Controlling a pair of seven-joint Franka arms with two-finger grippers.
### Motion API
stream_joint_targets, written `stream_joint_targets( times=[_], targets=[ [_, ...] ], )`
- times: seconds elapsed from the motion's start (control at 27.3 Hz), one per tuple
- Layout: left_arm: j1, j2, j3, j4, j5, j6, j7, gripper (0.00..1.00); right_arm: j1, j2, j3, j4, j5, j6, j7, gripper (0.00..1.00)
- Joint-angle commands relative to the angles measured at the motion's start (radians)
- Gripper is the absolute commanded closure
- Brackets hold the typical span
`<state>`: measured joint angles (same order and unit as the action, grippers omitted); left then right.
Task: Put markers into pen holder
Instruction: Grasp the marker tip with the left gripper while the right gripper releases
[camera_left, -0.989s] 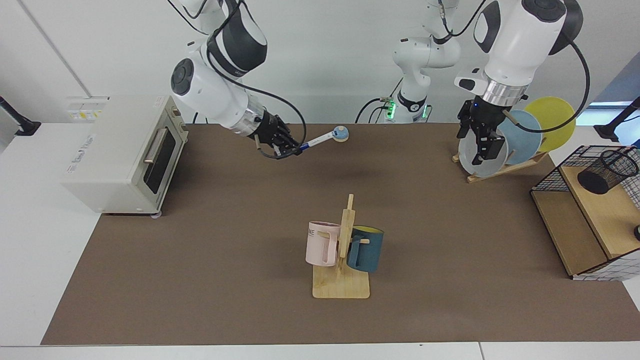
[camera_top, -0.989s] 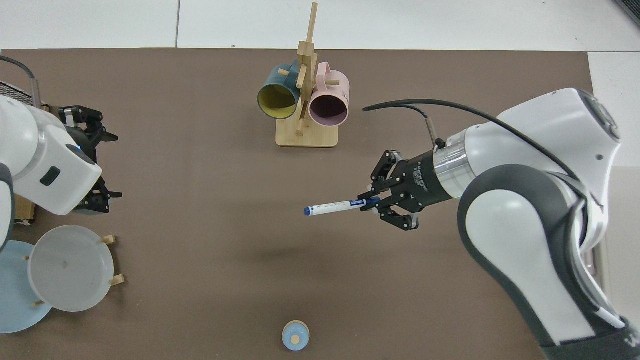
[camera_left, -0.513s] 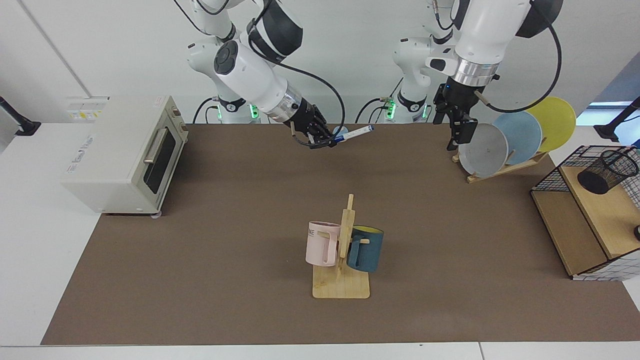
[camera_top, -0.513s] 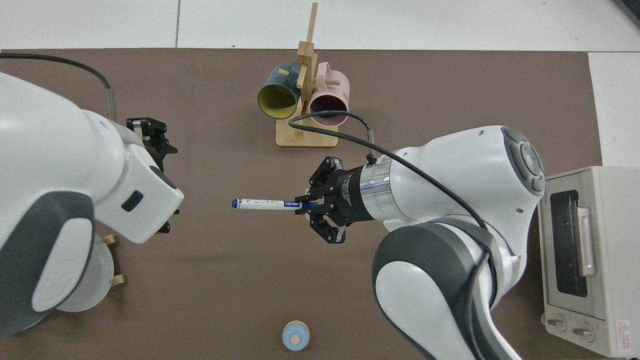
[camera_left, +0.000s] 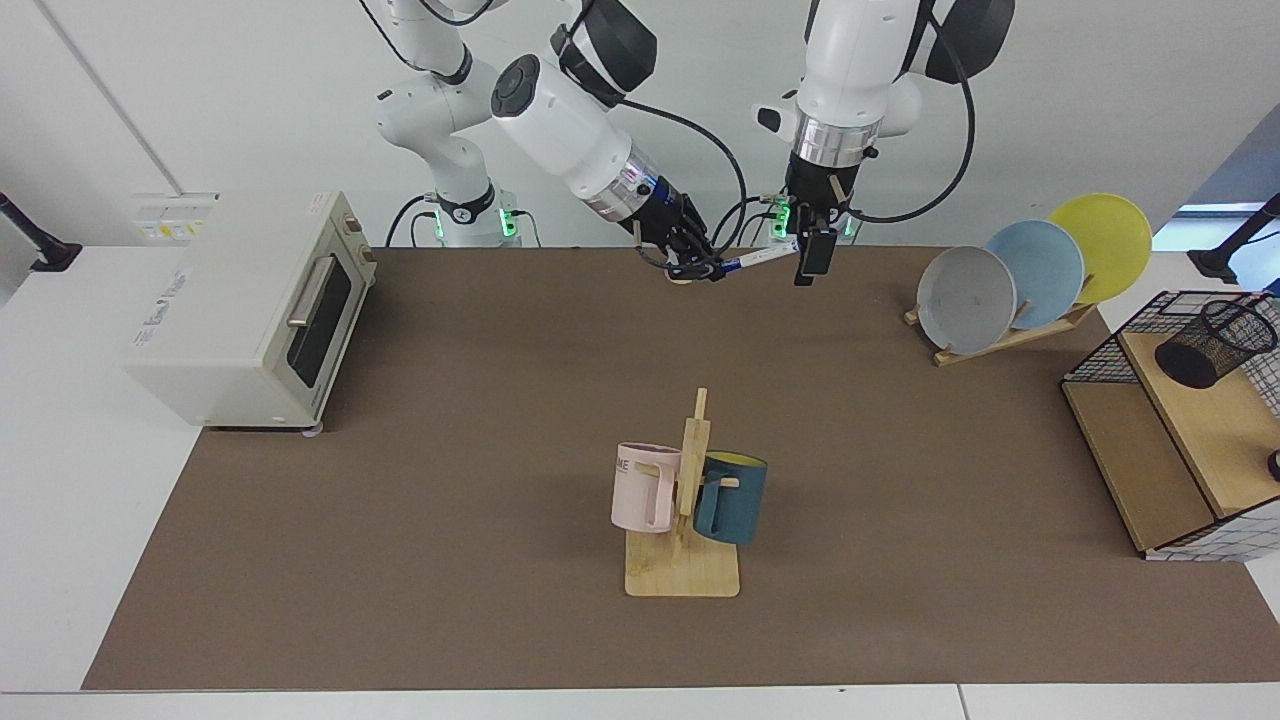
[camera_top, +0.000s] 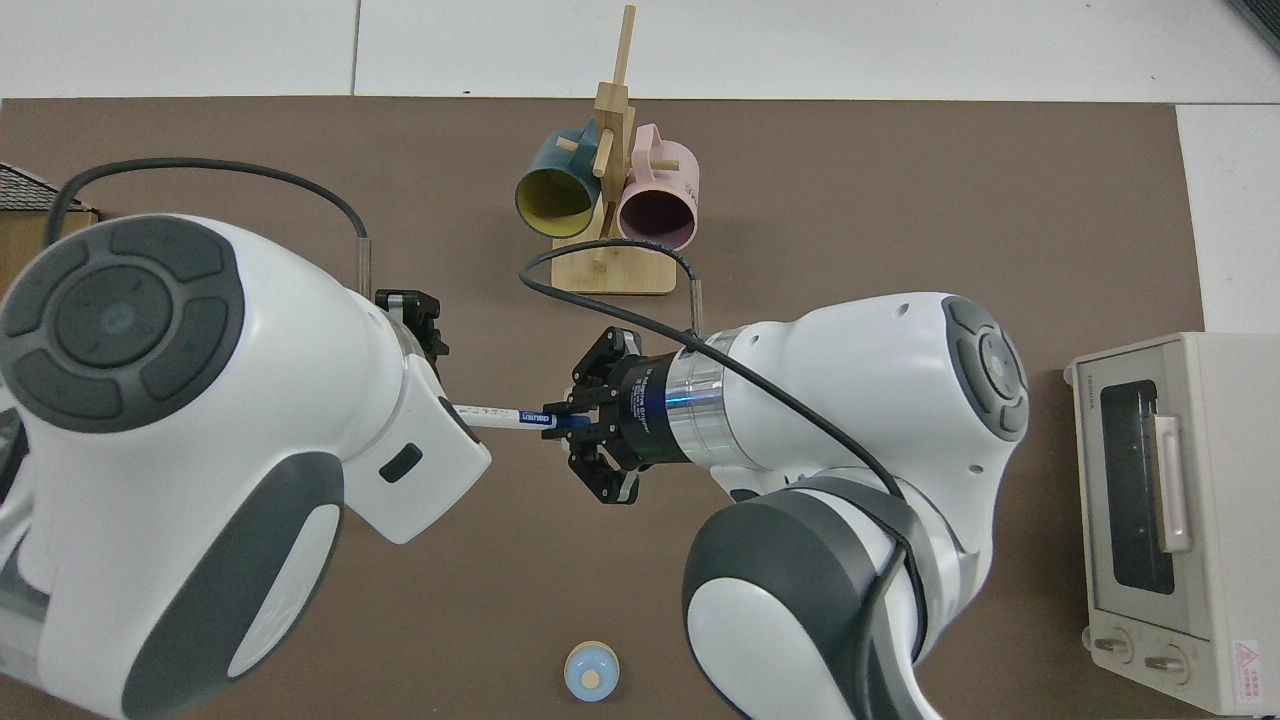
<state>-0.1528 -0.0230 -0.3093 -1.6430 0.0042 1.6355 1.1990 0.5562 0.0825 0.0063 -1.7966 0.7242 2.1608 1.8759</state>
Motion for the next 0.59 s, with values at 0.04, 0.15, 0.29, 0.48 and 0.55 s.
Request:
stream_joint_targets(
  times=[0.04,0.15,0.29,0.48,0.55],
  targets=[
    [-0.005,-0.034,-0.005,-0.034,-0.02,0.0,-0.009,0.09,0.001,-0.004,-0.002,-0.01,0.024,0.022,0.012,1.0],
    [-0.004,-0.034,-0.005,-0.032,-0.038,-0.002,-0.01,0.2,0.001,-0.003,-0.002,-0.01,0.023,0.022,0.012,1.0],
    [-0.005,-0.032,-0.005,-0.032,-0.041,0.004,-0.007,0.89,0.001,-0.003,-0.003,-0.012,0.023,0.02,0.012,1.0],
    [-0.014,-0.034,-0.014,-0.031,-0.041,-0.002,-0.048,1.0,0.001,-0.004,-0.003,-0.012,0.023,0.02,0.011,1.0],
    [-0.014,-0.034,-0.014,-0.031,-0.041,-0.002,-0.056,1.0,-0.001,-0.003,-0.003,-0.012,0.023,0.019,0.011,1.0]
  ],
)
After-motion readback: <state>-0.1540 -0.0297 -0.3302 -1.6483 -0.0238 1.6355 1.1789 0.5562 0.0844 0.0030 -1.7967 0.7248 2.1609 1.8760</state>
